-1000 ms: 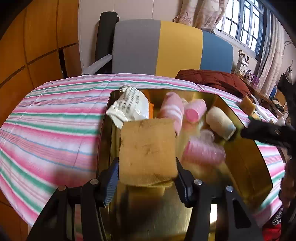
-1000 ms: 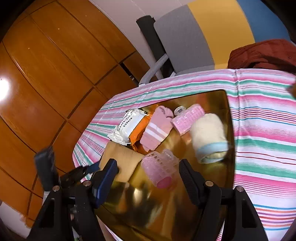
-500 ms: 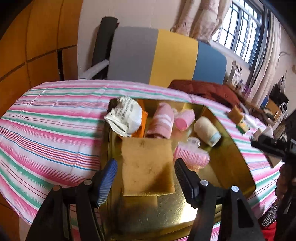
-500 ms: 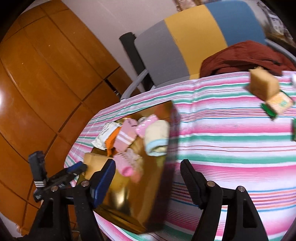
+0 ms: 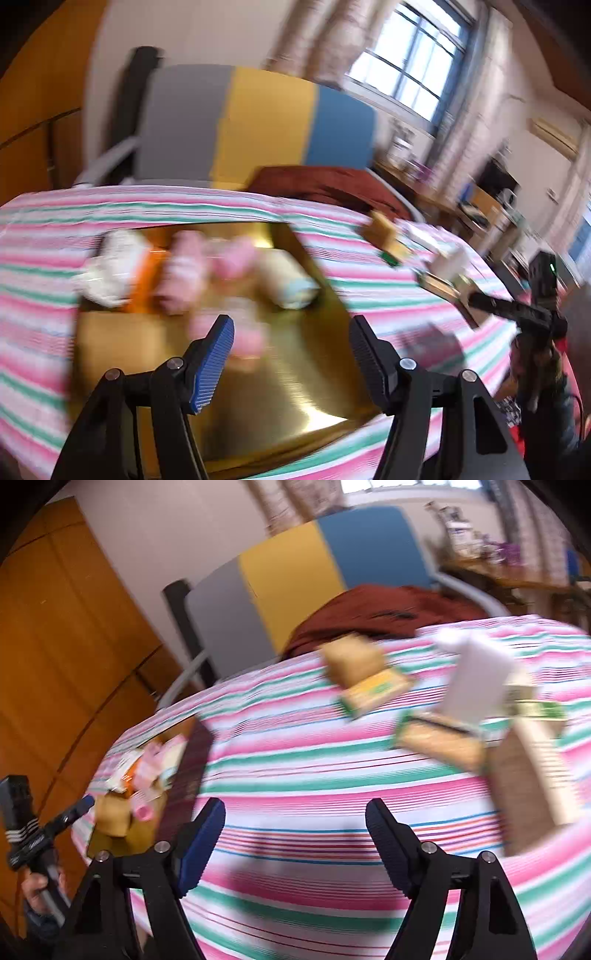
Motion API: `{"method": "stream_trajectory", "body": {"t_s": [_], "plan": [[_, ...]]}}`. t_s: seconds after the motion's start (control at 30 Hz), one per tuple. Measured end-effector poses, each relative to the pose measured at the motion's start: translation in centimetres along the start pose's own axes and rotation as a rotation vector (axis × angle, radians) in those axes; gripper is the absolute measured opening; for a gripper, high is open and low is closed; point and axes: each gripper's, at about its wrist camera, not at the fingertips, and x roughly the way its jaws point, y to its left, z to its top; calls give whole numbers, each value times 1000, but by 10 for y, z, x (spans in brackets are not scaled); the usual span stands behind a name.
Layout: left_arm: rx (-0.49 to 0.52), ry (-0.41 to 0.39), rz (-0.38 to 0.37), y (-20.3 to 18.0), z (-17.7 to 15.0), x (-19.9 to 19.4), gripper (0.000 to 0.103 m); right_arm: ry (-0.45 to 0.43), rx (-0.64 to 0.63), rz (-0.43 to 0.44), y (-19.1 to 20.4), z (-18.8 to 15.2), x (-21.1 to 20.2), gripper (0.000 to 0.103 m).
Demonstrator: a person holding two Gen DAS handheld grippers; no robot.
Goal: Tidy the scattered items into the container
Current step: 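Move both tools back toward the cracker packs and cream boxes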
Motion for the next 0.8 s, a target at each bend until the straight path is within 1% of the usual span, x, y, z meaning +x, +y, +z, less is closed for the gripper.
{"method": "stream_trajectory", "body": {"t_s": [0.17, 0.3, 0.47, 0.63, 0.73, 0.8], "plan": [[67, 123, -87, -59, 2, 45, 67, -37, 43, -108, -49, 9, -34, 83], [122, 166, -123, -100, 5, 73, 67, -43, 72, -173, -77, 19, -47, 85], [209, 179, -142, -145, 8, 99, 67, -21, 84, -209, -97, 24, -49, 87], [301, 188, -118, -176, 11, 122, 67, 7, 81, -230, -110, 27, -44, 87], [369, 179, -81, -195, 15, 135, 67, 30, 78, -246, -114, 27, -38, 88], [399, 187, -81, -205, 19, 145, 67, 50, 72, -263, -118, 27, -33, 88]]}}
